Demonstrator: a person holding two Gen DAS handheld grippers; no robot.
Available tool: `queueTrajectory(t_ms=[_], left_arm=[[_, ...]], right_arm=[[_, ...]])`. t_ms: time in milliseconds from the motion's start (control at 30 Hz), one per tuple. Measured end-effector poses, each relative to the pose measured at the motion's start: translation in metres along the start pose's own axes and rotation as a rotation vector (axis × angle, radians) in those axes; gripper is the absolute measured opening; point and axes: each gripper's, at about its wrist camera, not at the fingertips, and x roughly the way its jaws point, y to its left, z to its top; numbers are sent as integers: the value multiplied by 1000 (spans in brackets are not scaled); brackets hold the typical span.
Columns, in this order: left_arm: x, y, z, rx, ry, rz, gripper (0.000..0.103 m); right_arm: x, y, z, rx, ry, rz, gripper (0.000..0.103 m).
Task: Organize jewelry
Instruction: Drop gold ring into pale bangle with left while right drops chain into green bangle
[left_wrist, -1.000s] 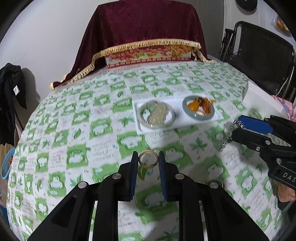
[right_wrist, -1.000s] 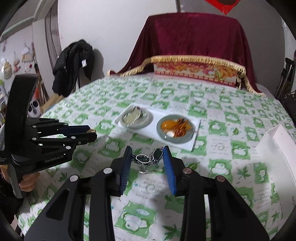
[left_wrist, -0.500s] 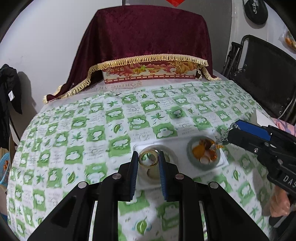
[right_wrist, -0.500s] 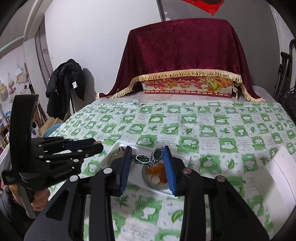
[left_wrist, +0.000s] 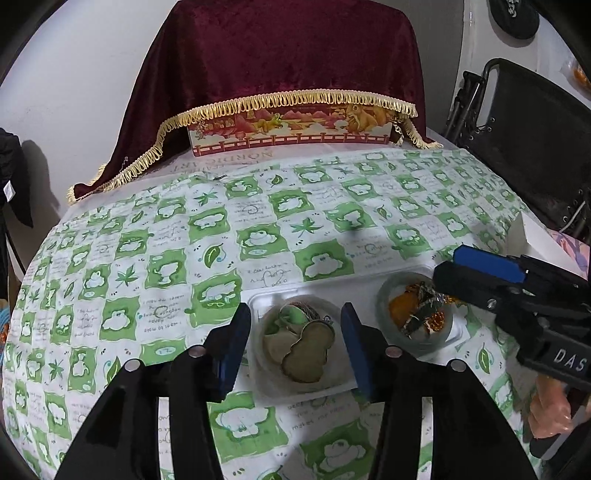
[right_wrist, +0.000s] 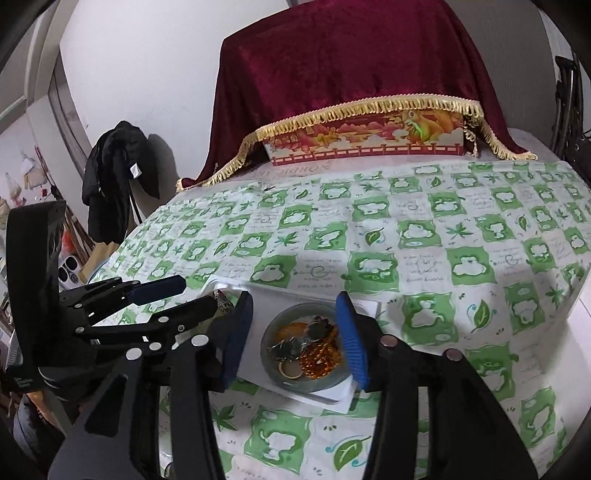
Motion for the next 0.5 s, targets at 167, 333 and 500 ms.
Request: queueTrajectory(t_ms=[167,333,500], left_arm=[[-1,13,0,-41,2,-6,51],[-4,31,-1,-96,3,-3,52],[-6,41,-5,-120,10,17,53]], right_arm=[[-1,-4,-3,12,-8,9,46],[-3,-8,-6,25,-18,11,46],[-2,-8,-9,16,-15,0,46]])
